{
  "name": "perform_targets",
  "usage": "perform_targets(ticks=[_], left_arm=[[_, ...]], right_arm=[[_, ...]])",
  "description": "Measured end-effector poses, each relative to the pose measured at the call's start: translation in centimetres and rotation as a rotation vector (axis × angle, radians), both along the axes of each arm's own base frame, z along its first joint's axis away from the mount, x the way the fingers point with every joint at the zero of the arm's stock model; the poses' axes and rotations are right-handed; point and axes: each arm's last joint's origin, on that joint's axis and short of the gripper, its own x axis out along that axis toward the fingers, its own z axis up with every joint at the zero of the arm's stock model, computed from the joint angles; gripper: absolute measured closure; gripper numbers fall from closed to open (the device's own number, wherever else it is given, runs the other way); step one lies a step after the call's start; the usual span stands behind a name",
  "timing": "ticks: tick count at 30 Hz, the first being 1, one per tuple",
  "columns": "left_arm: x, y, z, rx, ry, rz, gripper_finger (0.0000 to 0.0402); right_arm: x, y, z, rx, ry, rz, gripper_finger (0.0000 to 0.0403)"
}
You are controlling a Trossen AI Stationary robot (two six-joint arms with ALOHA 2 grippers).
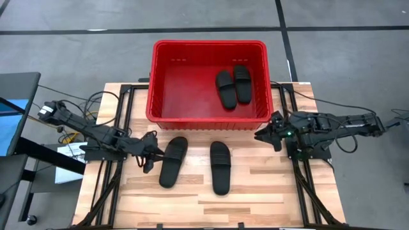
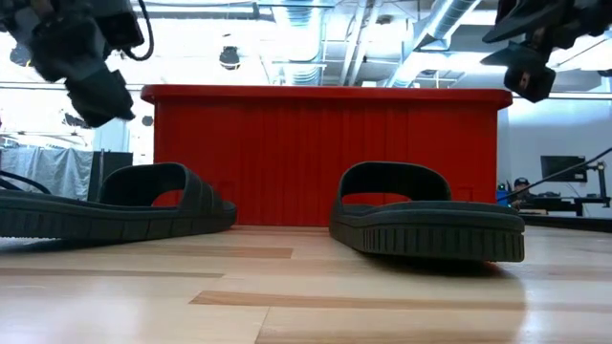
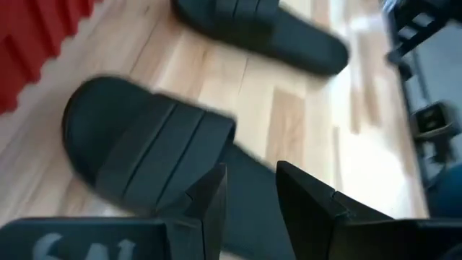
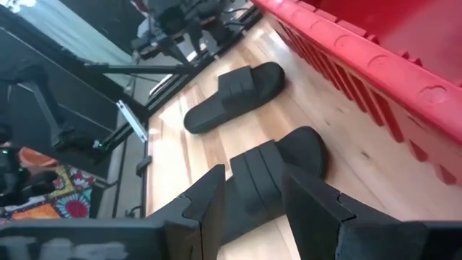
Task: Pick and place slides into bin
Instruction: Put the black slide into the red container
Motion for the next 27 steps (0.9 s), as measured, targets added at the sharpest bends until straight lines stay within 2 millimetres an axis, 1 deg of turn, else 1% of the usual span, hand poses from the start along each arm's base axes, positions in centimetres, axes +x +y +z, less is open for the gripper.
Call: perform_targets(ticks=[5,11,14,20,27], left_arm=[[0.1,-0.2,-0.6,0.052,0.096,-0.007,0.029],[0.9,-0.3,-1.0,0.18,0.14,0.0,0.029],[1.3,-0.4,-1.7,0.222,0.183,-0.015,0.029],[2.0,-0.9,-3.2,0.211,0.278,-0.077,0.029],[2.2,-0.9,-3.5,0.232,0.286,-0.06,0.029]], right_arm=[[0.0,0.3,0.1,-0.006,-0.008,0.011,0.0276],[0.0,0.5,0.0,0.015,-0.004,0.016,0.0276],[-0.1,0.6,0.0,0.017,-0.003,0.028,0.0276],[-0.1,0.9,0.0,0.032,-0.001,0.042,0.0276],[-0.1,1.1,0.0,0.033,-0.001,0.061,0.0276]])
